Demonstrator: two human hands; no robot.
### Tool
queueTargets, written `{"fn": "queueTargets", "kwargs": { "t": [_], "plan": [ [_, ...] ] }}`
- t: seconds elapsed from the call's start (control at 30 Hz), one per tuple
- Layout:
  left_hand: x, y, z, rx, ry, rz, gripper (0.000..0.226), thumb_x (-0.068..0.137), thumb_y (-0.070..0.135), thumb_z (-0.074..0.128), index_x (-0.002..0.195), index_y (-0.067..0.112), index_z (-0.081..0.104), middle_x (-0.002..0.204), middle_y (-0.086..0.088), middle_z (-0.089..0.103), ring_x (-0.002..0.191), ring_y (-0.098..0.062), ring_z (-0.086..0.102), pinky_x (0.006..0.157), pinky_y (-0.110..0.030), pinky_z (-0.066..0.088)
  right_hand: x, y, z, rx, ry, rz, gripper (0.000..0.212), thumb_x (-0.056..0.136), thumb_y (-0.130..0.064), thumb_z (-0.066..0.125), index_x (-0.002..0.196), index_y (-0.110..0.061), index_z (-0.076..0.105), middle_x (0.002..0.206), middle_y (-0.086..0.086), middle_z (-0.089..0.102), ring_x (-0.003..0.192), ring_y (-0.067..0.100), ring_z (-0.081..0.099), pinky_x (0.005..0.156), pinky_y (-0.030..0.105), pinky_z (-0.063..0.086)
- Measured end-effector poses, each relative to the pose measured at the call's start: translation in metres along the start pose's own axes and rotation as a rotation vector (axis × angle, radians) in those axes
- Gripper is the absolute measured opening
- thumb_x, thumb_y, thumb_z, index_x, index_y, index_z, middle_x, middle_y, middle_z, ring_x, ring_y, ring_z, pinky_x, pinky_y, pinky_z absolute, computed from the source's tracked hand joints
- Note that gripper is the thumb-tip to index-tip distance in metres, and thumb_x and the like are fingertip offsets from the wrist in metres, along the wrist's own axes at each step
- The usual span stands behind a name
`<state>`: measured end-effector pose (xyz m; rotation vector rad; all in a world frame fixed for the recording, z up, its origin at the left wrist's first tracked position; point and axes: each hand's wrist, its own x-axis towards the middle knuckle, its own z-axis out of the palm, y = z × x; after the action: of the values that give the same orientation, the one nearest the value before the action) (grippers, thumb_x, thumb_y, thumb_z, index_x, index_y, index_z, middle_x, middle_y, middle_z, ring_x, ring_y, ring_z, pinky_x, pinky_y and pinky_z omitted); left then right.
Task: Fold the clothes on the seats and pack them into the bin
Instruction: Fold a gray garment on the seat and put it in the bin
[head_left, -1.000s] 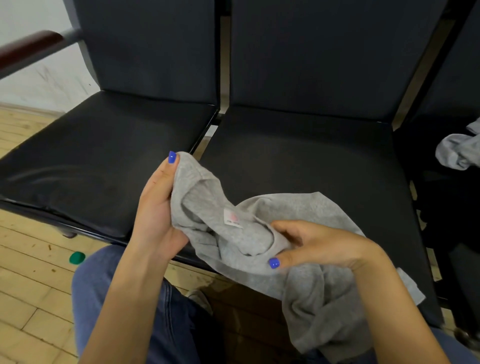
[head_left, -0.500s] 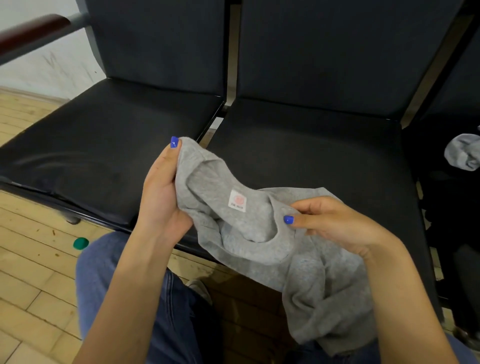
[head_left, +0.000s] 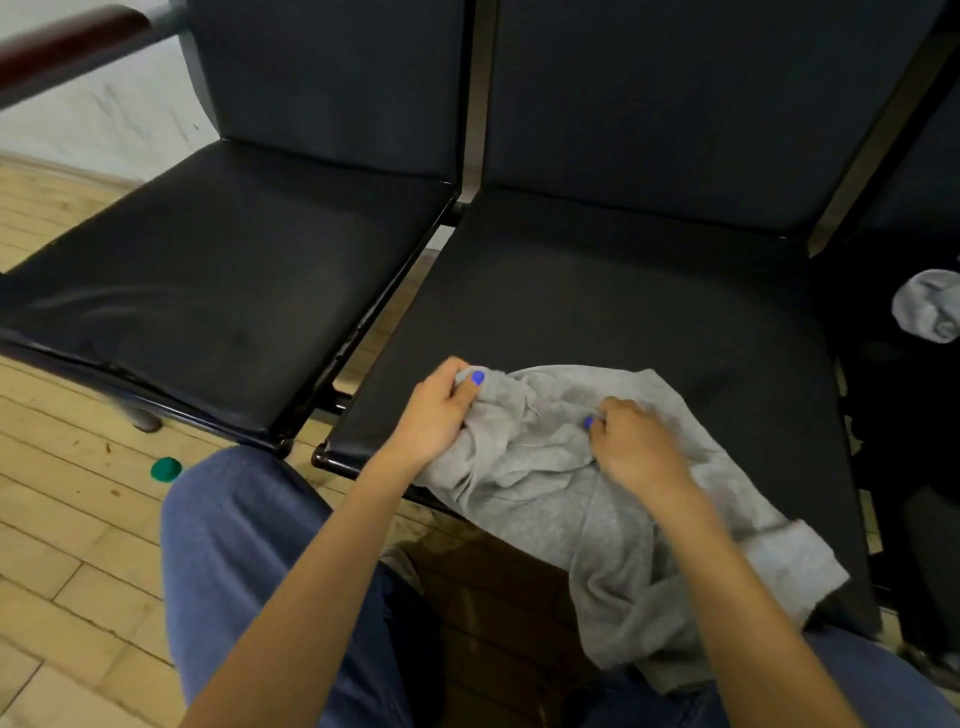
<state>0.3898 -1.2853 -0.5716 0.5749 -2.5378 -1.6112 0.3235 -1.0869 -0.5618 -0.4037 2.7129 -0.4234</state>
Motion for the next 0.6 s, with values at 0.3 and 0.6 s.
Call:
{"fn": "queueTargets", "kwargs": {
  "t": [0.3, 0.6],
  "plan": [
    [-0.05, -0.007, -0.039, -0.111, -0.46, -0.111, 0.022, 0.099, 0.025, 0.049, 0.099, 0.004, 0.055, 0.087, 0.0, 0.061, 0.078, -0.009, 0.06, 0.058, -0.021, 0.048, -0.045, -0.025, 0.019, 0.042, 0.069, -0.233, 0.015, 0.095, -0.024, 0.048, 0.091, -0.014, 0.059, 0.091, -0.007, 0.047, 0.097, 0.019, 0.051, 0.081, 0.031, 0.042],
    [-0.09, -0.031, -0.116, -0.808, -0.885, -0.117, 0.01, 0.09, 0.021, 0.06, 0.085, 0.026, 0.067, 0.076, 0.013, 0.064, 0.065, 0.003, 0.059, 0.056, -0.01, 0.047, -0.095, -0.032, 0.006, 1.07, -0.384, -0.043, 0.025, 0.092, -0.009, 0.054, 0.07, -0.019, 0.061, 0.067, -0.004, 0.058, 0.071, 0.014, 0.056, 0.068, 0.03, 0.05]
  ]
}}
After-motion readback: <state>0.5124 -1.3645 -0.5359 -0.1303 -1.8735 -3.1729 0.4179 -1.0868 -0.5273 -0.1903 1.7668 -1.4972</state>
